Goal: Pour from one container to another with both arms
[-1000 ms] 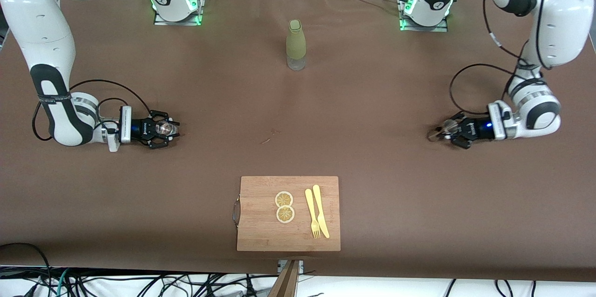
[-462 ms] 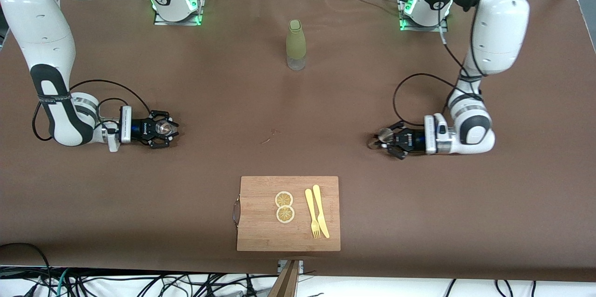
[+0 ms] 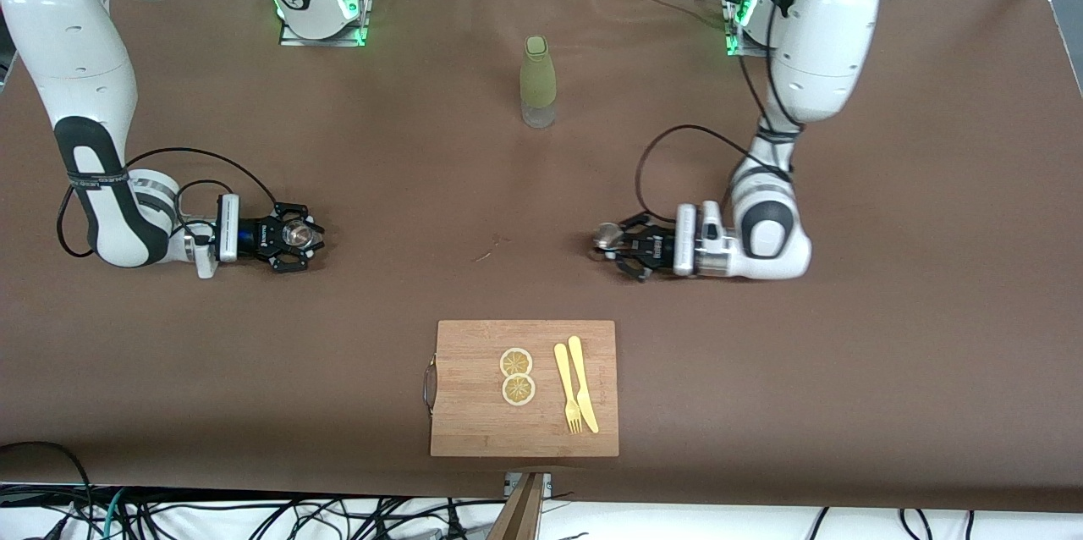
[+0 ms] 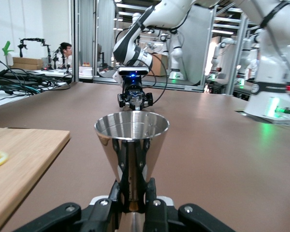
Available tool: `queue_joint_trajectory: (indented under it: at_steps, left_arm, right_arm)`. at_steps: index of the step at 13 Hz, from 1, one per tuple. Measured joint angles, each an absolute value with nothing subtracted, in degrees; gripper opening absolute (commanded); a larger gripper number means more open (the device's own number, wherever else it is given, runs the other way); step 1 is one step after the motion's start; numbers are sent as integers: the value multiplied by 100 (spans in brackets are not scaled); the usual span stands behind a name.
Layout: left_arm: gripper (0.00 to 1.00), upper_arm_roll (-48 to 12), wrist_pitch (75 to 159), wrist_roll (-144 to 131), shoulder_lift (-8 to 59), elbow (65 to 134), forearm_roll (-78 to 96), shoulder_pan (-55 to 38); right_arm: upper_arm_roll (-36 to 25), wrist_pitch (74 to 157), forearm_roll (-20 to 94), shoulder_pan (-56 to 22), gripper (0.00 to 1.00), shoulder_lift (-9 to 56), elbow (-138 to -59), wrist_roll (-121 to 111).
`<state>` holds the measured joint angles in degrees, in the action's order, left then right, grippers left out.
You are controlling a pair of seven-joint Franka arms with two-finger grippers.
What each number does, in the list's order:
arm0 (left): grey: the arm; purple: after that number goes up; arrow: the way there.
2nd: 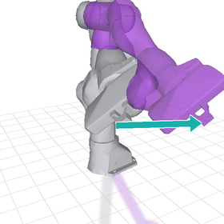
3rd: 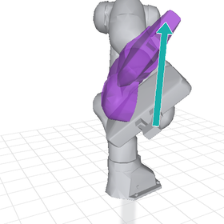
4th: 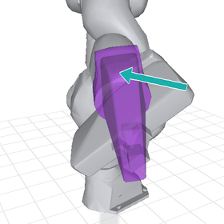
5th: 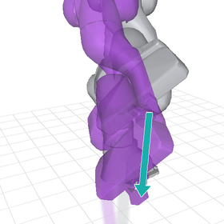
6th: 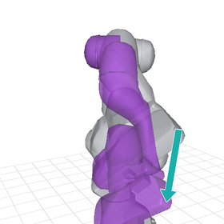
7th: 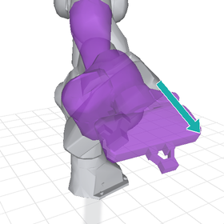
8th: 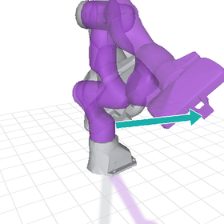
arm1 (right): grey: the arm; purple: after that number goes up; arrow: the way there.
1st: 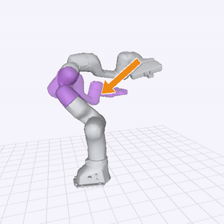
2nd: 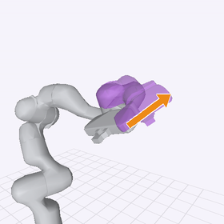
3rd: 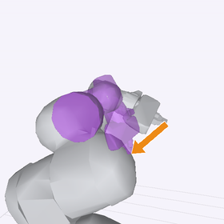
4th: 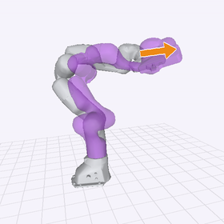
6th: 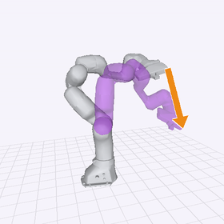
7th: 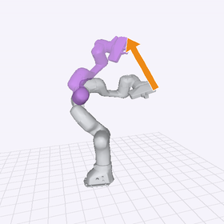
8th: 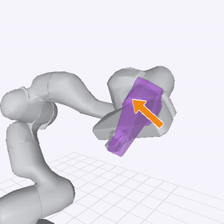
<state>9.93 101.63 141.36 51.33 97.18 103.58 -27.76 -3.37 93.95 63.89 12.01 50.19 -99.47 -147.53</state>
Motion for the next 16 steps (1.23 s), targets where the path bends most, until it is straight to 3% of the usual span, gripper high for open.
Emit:
queue_joint_trajectory:
  at_steps: [11,16]
  left_arm:
    - [0,581,11087,13475,5975,8207,11393,-3760]
    - [0,579,11198,13429,6229,7821,11618,-3969]
  right_arm:
    - [274,9392,6505,1201,20,4924,-9615,-13946]
    - [565,9502,6498,1016,20,4303,-9586,-13104]
